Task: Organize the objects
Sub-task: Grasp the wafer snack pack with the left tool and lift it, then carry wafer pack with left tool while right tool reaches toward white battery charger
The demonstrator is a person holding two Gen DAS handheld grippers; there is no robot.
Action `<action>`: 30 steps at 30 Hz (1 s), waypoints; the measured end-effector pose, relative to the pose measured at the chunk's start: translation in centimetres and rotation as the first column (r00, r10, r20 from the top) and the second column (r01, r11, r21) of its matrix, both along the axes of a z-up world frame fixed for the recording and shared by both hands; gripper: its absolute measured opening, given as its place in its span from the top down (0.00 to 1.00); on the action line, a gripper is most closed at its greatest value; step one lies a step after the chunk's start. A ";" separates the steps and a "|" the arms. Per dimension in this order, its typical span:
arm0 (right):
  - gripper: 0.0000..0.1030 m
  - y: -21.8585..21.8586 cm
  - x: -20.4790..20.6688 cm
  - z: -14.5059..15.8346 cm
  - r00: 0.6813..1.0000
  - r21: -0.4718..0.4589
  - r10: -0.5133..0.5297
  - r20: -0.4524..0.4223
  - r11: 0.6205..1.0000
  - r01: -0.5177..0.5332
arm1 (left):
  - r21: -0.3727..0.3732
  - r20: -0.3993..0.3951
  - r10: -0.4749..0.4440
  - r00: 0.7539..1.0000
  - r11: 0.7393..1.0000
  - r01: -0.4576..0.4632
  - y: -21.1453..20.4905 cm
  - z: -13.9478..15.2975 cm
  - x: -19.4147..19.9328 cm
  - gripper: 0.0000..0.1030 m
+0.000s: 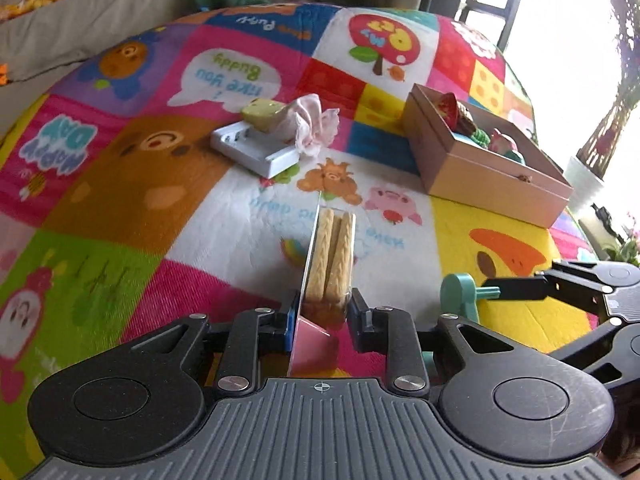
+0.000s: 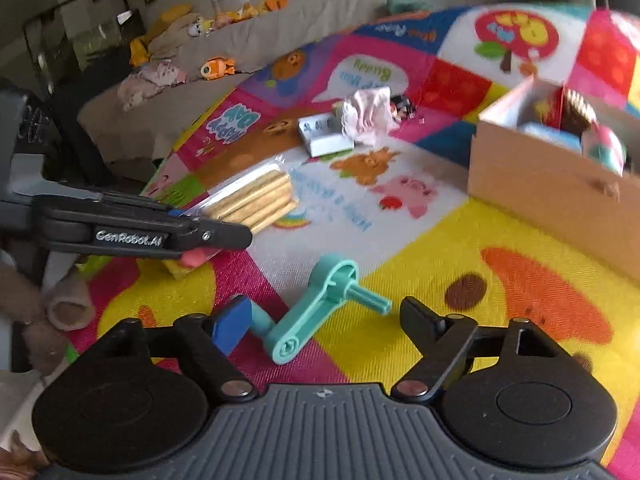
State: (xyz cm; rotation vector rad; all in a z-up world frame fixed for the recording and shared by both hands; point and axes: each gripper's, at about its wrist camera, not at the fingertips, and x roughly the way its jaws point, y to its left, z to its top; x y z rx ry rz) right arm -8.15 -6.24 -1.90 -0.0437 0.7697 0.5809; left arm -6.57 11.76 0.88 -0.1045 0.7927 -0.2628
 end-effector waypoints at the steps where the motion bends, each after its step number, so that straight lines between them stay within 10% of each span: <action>1: 0.21 0.0 -0.2 0.2 1.000 -0.025 0.010 0.018 1.000 -0.009 | -0.009 0.003 0.001 1.000 1.000 -0.001 0.0 0.0 -0.2 0.73; 8: 0.22 -2.8 0.5 2.4 0.978 -0.295 -0.047 0.203 0.950 0.107 | -0.072 0.039 -0.018 0.999 0.997 0.021 -0.2 -0.4 -0.3 0.75; 16: 0.21 2.1 8.8 8.8 0.990 -0.062 -0.025 0.136 0.997 0.034 | -0.132 0.080 0.033 0.996 0.991 -0.023 1.9 -0.7 0.2 0.75; 26: 0.23 14.3 27.1 4.7 0.987 -0.133 -0.155 0.038 0.978 0.159 | -0.224 0.139 0.116 0.983 0.971 -0.083 4.5 -0.5 1.2 0.75; 30: 0.45 15.7 28.4 1.6 0.996 -0.281 -0.072 -0.056 0.958 0.054 | -0.252 0.162 0.158 0.974 0.961 -0.114 5.4 -0.7 1.7 0.75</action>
